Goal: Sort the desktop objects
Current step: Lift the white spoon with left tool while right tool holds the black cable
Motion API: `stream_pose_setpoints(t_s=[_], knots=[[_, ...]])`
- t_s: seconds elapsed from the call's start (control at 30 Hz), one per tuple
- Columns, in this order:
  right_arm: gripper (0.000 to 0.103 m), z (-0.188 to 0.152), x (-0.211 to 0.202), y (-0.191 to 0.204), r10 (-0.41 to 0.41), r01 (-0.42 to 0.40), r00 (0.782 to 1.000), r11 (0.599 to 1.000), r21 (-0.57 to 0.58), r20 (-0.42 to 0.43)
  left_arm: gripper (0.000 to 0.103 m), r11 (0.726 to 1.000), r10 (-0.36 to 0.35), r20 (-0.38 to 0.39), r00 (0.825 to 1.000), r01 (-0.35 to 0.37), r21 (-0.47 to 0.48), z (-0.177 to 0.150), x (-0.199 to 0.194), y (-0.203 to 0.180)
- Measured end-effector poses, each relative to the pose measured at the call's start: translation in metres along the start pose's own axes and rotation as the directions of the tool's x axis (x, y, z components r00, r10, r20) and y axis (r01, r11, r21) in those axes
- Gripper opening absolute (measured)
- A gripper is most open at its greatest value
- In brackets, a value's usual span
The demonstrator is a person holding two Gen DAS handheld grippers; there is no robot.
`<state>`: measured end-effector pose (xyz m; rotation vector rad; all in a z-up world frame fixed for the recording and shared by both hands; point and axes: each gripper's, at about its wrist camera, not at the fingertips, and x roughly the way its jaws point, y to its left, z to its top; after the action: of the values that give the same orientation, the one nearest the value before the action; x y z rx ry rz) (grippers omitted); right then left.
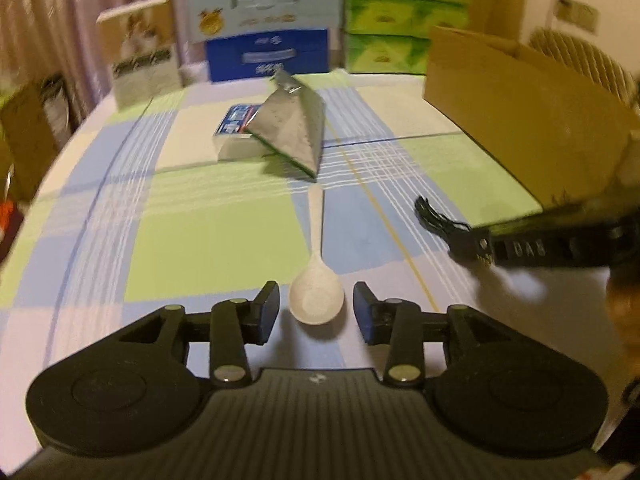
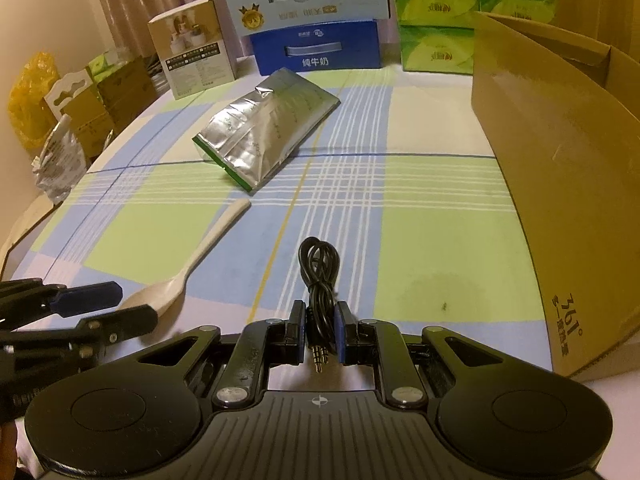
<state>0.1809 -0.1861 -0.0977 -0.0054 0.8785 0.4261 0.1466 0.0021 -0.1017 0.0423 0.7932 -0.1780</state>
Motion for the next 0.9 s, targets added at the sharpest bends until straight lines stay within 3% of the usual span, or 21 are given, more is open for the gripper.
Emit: stream_pose_setpoints(t_s=[0.1, 0.3, 0.67, 0.9], knots=[[0.012, 0.001, 0.001, -0.001, 0.000, 0.000, 1.000, 1.000, 0.005, 0.002, 0.035, 0.999, -0.012, -0.004, 1.000, 0.012, -0.052, 0.002, 0.004, 0.007], [0.012, 0.001, 0.000, 0.000, -0.003, 0.003, 1.000, 1.000, -0.006, 0.013, 0.035, 1.000, -0.005, -0.010, 1.000, 0.005, -0.019, -0.001, 0.013, -0.001], [0.013, 0.003, 0.001, 0.002, -0.007, 0.007, 1.000, 1.000, -0.017, 0.018, 0.034, 0.999, 0.009, -0.008, 1.000, -0.009, -0.044, -0.002, 0.018, 0.000], [0.022, 0.005, 0.005, 0.001, -0.017, 0.017, 1.000, 1.000, -0.020, 0.018, 0.029, 0.999, 0.017, -0.013, 1.000, -0.017, -0.045, -0.002, 0.019, 0.000]])
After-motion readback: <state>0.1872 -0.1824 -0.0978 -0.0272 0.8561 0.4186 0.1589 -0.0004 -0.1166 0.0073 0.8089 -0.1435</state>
